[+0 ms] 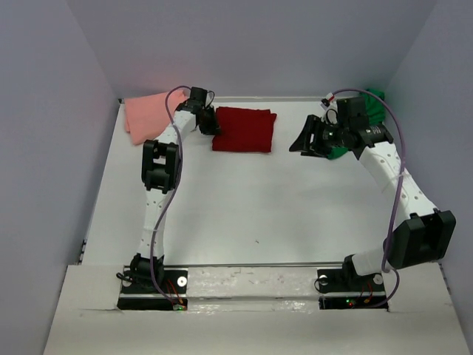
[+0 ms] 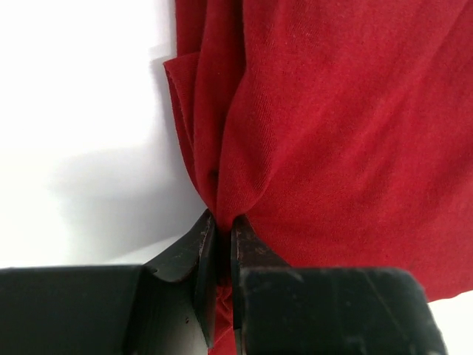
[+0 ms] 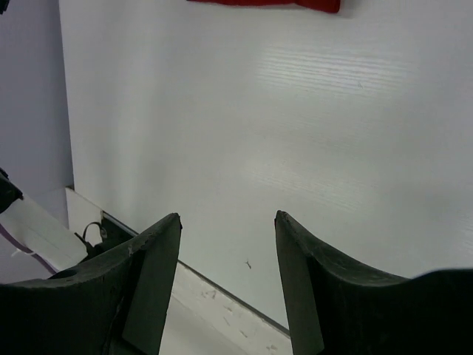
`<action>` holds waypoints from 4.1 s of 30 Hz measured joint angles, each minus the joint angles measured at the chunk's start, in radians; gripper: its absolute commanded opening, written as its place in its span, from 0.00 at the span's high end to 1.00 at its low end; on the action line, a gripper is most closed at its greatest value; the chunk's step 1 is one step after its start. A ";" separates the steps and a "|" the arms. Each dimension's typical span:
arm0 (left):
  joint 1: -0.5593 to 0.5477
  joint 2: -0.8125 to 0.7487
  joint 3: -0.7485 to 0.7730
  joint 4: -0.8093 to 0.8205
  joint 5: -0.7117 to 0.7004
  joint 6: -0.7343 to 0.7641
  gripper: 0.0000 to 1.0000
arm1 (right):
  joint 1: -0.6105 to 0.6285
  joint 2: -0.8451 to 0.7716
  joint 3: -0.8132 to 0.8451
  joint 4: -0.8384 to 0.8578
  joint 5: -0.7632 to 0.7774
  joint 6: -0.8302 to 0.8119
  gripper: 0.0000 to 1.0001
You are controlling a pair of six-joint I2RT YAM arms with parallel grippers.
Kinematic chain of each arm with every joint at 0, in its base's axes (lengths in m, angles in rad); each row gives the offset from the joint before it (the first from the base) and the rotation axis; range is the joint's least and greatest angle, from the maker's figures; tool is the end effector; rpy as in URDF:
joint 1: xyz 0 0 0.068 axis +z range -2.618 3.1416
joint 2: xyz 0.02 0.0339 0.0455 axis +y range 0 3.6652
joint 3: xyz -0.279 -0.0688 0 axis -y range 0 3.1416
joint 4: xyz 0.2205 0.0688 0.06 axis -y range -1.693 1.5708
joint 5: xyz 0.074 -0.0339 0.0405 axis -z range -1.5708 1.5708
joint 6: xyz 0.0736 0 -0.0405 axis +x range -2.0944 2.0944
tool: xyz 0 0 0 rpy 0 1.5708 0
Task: Fold and stack the t-shirts
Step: Neatly place the folded tshirt to the corner
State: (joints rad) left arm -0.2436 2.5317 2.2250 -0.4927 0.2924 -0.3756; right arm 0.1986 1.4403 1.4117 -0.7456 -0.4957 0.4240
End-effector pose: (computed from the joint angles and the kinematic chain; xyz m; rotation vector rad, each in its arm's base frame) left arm 0.5556 -0.1599 0.1604 -0.0152 2.4214 -0.6380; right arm 0.2921 0.0945 0.3468 0.0159 2.3988 0.8821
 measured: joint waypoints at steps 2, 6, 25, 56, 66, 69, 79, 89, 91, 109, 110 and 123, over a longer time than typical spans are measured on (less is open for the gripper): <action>0.020 0.008 0.011 0.008 -0.001 0.000 1.00 | 0.000 -0.008 -0.007 -0.014 0.002 0.005 0.40; 0.056 0.032 0.054 0.017 -0.023 0.010 1.00 | 0.000 -0.022 -0.008 -0.032 0.007 0.013 0.40; 0.188 0.097 0.164 0.042 -0.088 0.082 1.00 | 0.000 -0.051 -0.008 -0.070 0.012 0.029 0.41; 0.362 0.077 0.134 0.068 -0.083 0.109 0.52 | 0.000 -0.026 -0.008 -0.058 -0.027 0.048 0.41; 0.364 0.077 0.145 0.072 -0.039 0.108 0.23 | 0.000 -0.024 -0.008 -0.057 -0.031 0.051 0.41; 0.364 0.077 0.145 0.078 -0.017 0.108 0.23 | 0.000 -0.024 -0.008 -0.057 -0.032 0.051 0.41; 0.344 0.053 0.139 0.094 0.040 0.107 0.22 | 0.000 -0.015 -0.008 -0.057 -0.037 0.051 0.41; 0.325 -0.066 0.098 0.102 0.039 0.108 0.20 | 0.000 -0.005 -0.008 -0.056 -0.044 0.051 0.41; 0.323 -0.090 0.081 0.103 0.037 0.109 0.18 | 0.000 -0.005 -0.008 -0.053 -0.048 0.051 0.41; 0.223 -0.514 -0.324 -0.060 -0.198 0.061 0.05 | 0.000 -0.008 -0.045 -0.010 -0.080 0.020 0.41; 0.191 -0.563 -0.364 -0.071 -0.219 0.056 0.05 | 0.000 -0.011 -0.056 -0.006 -0.079 0.015 0.41; -0.057 -1.107 -0.745 -0.095 -0.385 -0.048 0.01 | 0.000 -0.138 -0.153 -0.009 -0.039 -0.037 0.41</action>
State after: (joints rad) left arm -0.3008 1.4242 1.4803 -0.5873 -0.0929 -0.4232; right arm 0.1986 1.3022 1.2591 -0.7547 -0.5350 0.3866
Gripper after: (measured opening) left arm 0.989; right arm 0.593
